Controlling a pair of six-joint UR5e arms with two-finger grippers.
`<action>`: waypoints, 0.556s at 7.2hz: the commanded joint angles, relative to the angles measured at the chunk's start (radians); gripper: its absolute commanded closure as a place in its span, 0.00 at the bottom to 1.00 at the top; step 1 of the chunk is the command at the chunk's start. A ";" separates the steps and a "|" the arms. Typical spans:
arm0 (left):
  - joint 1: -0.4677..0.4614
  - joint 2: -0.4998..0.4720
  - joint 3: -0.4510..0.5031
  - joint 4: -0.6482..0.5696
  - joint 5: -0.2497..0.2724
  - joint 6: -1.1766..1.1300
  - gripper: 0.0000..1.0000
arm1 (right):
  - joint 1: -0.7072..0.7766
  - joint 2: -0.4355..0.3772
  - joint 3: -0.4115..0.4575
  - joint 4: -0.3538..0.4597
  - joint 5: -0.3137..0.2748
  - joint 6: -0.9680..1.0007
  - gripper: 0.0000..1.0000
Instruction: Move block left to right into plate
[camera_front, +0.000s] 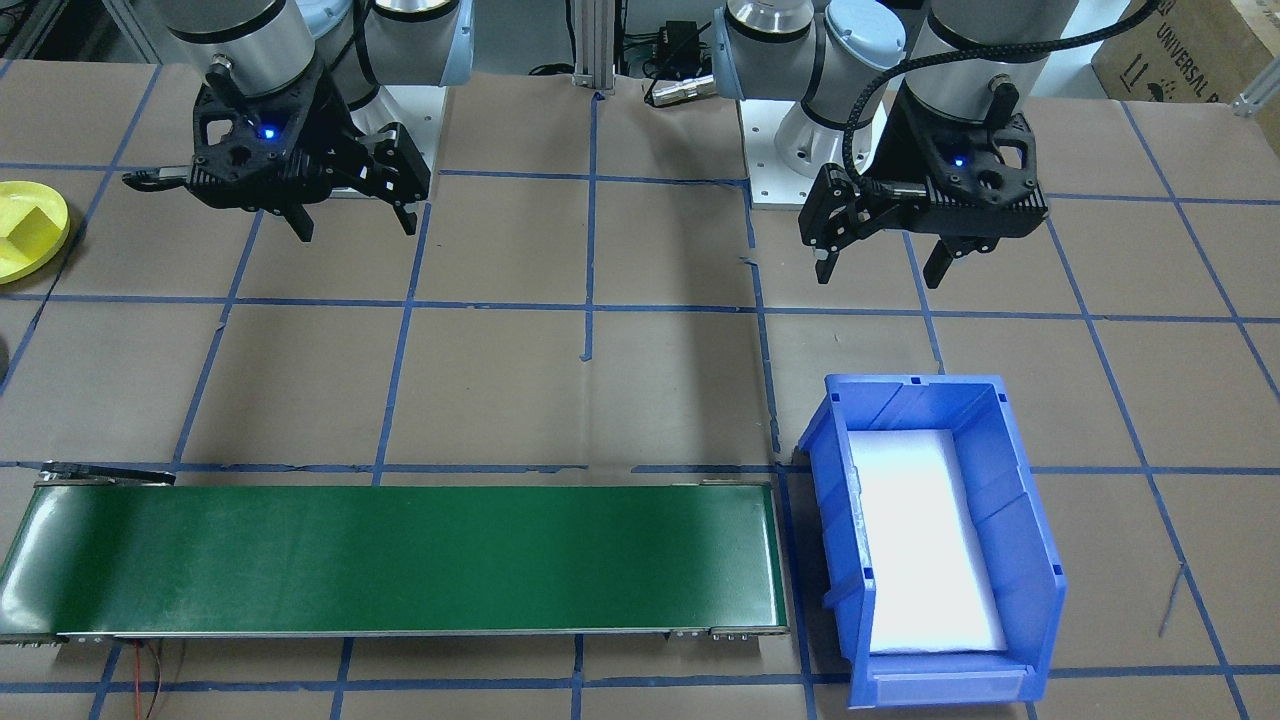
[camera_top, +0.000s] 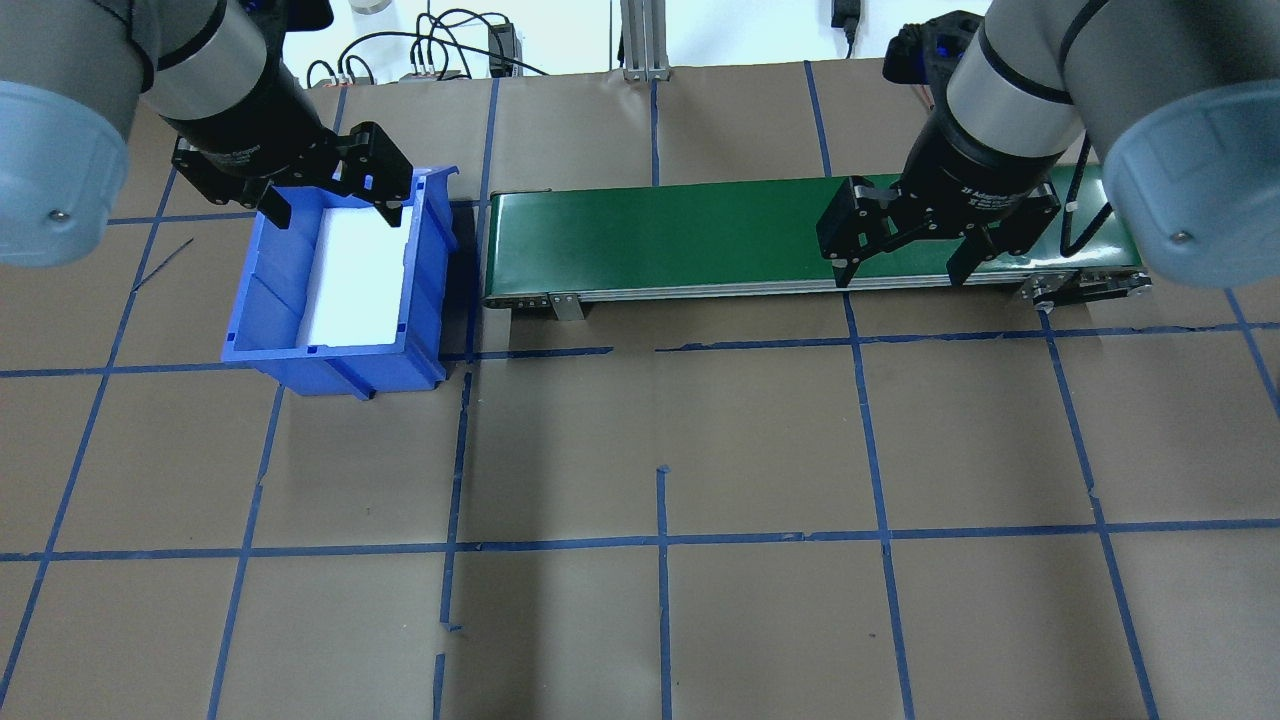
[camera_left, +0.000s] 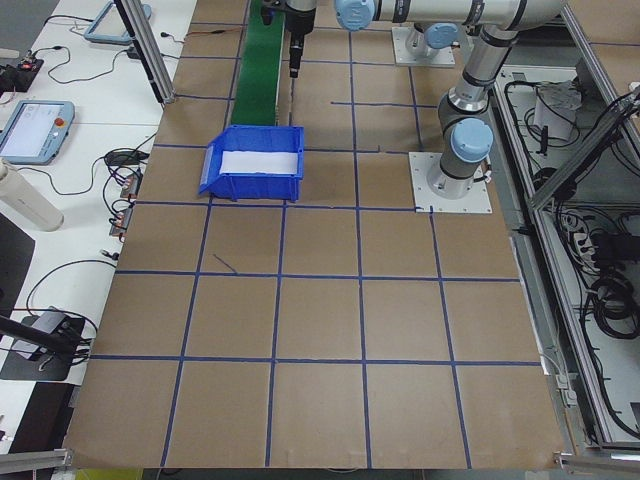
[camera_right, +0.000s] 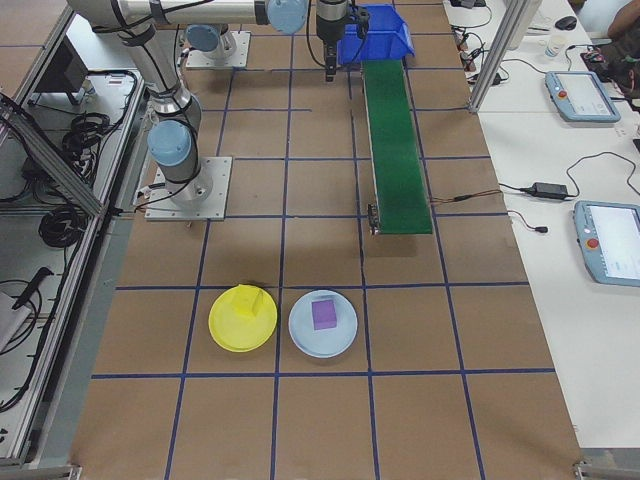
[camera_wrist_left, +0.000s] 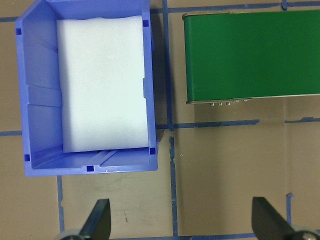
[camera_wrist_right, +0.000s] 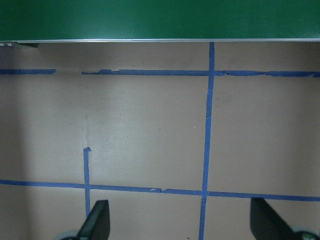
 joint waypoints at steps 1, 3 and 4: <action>-0.001 0.000 0.004 0.000 -0.006 0.000 0.00 | -0.002 -0.001 -0.003 -0.002 -0.011 -0.001 0.00; -0.001 0.000 0.004 0.000 -0.004 0.000 0.00 | -0.001 -0.004 -0.001 0.001 -0.012 -0.001 0.00; -0.001 0.000 0.004 0.000 -0.004 0.000 0.00 | -0.001 -0.004 0.002 0.001 -0.014 -0.001 0.00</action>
